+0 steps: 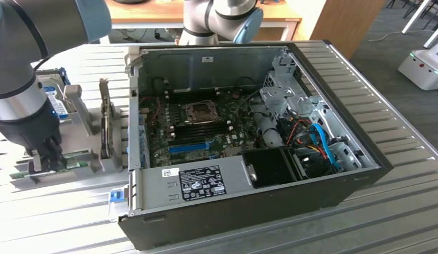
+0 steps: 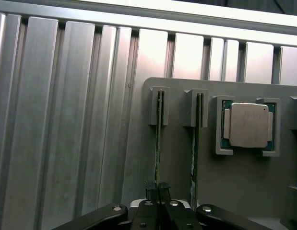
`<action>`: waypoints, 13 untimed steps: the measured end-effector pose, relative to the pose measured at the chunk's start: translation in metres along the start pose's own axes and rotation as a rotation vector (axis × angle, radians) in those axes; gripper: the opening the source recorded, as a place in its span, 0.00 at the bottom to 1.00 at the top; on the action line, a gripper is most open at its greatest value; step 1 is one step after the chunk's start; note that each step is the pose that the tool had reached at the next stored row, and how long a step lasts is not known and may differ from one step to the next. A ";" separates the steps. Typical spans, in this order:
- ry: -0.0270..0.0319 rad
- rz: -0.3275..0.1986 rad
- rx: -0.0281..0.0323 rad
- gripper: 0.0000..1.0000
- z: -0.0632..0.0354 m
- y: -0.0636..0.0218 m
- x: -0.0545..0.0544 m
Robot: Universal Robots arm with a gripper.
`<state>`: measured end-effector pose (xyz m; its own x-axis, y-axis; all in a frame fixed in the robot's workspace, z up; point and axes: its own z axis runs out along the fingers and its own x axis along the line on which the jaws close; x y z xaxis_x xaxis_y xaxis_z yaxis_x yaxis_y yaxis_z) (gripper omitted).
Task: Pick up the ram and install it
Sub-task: 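Pick up the ram and move it above insertion slot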
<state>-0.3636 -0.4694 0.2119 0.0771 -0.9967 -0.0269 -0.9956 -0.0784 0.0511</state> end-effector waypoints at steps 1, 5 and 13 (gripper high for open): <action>0.0000 0.000 0.0000 0.12 -0.0011 0.0000 0.000; -0.0002 0.003 0.0001 0.12 -0.0059 0.0000 0.000; -0.0005 0.009 0.0003 0.12 -0.0183 -0.0004 0.000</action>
<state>-0.3623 -0.4694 0.2301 0.0686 -0.9973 -0.0269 -0.9962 -0.0699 0.0511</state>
